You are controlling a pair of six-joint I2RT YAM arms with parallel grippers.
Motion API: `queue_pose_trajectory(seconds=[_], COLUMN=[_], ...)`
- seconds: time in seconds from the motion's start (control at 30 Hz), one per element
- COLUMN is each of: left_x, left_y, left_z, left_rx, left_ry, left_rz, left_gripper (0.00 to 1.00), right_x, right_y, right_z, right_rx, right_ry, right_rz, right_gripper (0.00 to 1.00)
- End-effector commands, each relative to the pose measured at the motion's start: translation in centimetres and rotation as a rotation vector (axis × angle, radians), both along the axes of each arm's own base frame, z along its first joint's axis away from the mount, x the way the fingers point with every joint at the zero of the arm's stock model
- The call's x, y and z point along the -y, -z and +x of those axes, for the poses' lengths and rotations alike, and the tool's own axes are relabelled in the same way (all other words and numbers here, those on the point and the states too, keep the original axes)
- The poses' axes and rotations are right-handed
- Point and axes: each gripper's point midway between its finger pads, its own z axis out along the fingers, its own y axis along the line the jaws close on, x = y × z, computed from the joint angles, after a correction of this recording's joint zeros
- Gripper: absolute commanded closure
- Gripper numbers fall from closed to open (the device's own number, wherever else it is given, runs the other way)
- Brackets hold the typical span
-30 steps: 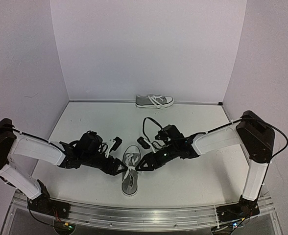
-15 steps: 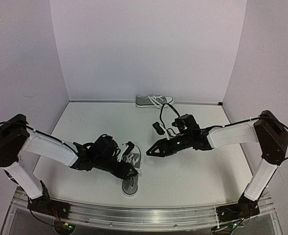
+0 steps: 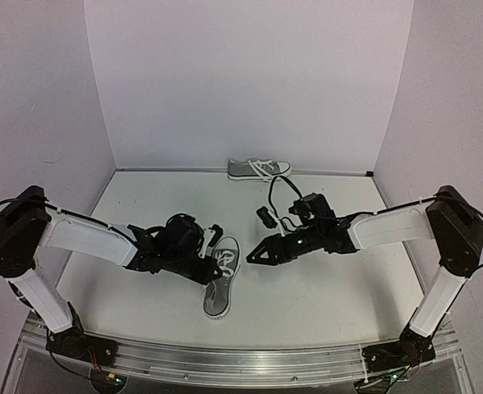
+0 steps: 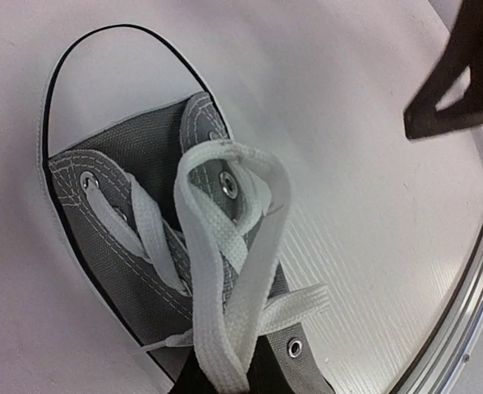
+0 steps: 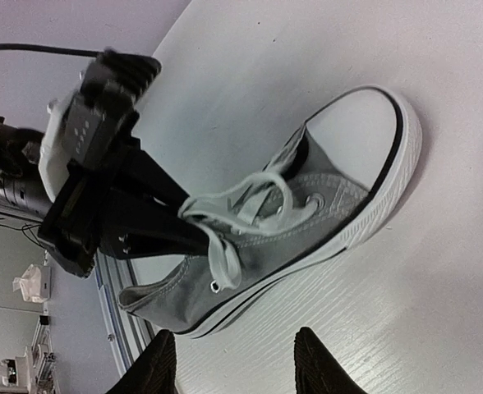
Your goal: Tie the shoes
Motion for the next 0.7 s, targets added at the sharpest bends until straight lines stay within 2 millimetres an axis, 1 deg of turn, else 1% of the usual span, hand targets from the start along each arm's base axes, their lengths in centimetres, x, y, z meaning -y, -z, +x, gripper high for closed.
queue_pose_trajectory(seconds=[0.0,0.07,0.1,0.27,0.37,0.43,0.5,0.57,0.67], left_x=[-1.4,-2.7,-3.3,-5.0,-6.5,-6.9,-7.3,-7.6,-7.7], left_y=[-7.7,-9.5,-9.7,-10.3,-9.9,-9.8,-9.2,-8.6,-7.2], left_z=[8.4,11.3,12.3,18.1,21.6,23.1,24.4,25.5,26.5], left_rx=[0.191,0.243,0.257,0.288,0.291,0.303,0.307,0.291,0.265], left_ry=[-0.157,-0.2,-0.2,-0.164,-0.171,-0.149,-0.13,-0.119,-0.118], left_rz=[-0.105,-0.11,-0.089,-0.083,-0.075,-0.081,-0.074,-0.083,-0.084], left_gripper=[1.0,1.0,1.0,1.0,1.0,1.0,0.99,0.98,0.96], right_x=[0.2,0.3,0.3,0.6,1.1,1.5,1.9,2.0,2.1], right_y=[-1.3,-1.3,-1.4,-1.8,-2.7,-3.2,-3.5,-3.7,-3.8], right_z=[0.9,1.1,1.2,1.7,2.1,2.4,2.6,2.6,2.6], right_rx=[0.049,0.049,0.048,0.051,0.073,0.089,0.097,0.099,0.099], right_ry=[0.021,0.027,0.031,0.05,0.067,0.084,0.094,0.096,0.098], right_rz=[0.017,0.017,0.018,0.017,0.022,0.02,0.017,0.016,0.014], right_gripper=[0.54,0.55,0.55,0.54,0.5,0.49,0.49,0.48,0.48])
